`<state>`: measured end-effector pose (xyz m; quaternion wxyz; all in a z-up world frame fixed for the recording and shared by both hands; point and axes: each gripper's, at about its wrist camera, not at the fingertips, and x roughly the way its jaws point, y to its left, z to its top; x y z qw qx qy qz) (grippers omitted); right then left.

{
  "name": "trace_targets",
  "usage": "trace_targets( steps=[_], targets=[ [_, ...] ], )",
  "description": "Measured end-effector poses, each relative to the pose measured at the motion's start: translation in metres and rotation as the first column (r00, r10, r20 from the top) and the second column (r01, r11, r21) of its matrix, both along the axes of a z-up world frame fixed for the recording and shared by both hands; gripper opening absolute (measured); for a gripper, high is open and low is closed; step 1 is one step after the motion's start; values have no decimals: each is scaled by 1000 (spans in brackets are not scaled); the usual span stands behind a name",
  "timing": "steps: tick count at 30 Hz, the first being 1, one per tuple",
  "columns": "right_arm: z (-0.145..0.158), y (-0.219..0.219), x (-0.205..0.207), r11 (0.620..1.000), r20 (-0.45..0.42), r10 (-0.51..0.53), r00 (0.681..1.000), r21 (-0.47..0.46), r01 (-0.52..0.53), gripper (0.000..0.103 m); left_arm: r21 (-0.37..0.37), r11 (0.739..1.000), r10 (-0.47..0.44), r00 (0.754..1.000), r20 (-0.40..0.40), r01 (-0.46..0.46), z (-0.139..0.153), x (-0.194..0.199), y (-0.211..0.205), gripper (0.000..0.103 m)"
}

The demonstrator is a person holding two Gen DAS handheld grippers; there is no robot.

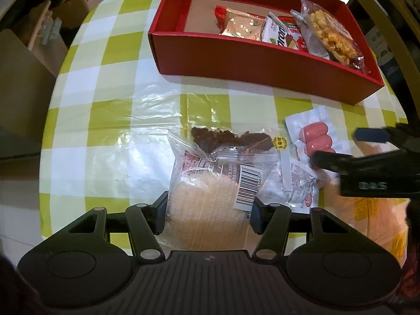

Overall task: Organize snacks
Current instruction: 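Grasp the wrapped bread roll with the left tool, then grasp the pink sausage pack with the right tool while the left tool holds the bread roll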

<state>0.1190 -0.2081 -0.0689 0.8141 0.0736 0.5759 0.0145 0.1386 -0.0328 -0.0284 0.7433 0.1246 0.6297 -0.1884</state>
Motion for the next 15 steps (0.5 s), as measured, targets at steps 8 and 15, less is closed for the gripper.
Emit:
trace_targets(
  steps=[8,15],
  targets=[
    [-16,23,12,993,-31,-30,999,-112,26,103,37,999,-16,1000,-14,16,-11,-1,-7,66],
    [-18,28,3,994,16,3,1000,-112,-1,100,51,998,-22,1000,-20,23,-15,-2,-7,66]
  ],
)
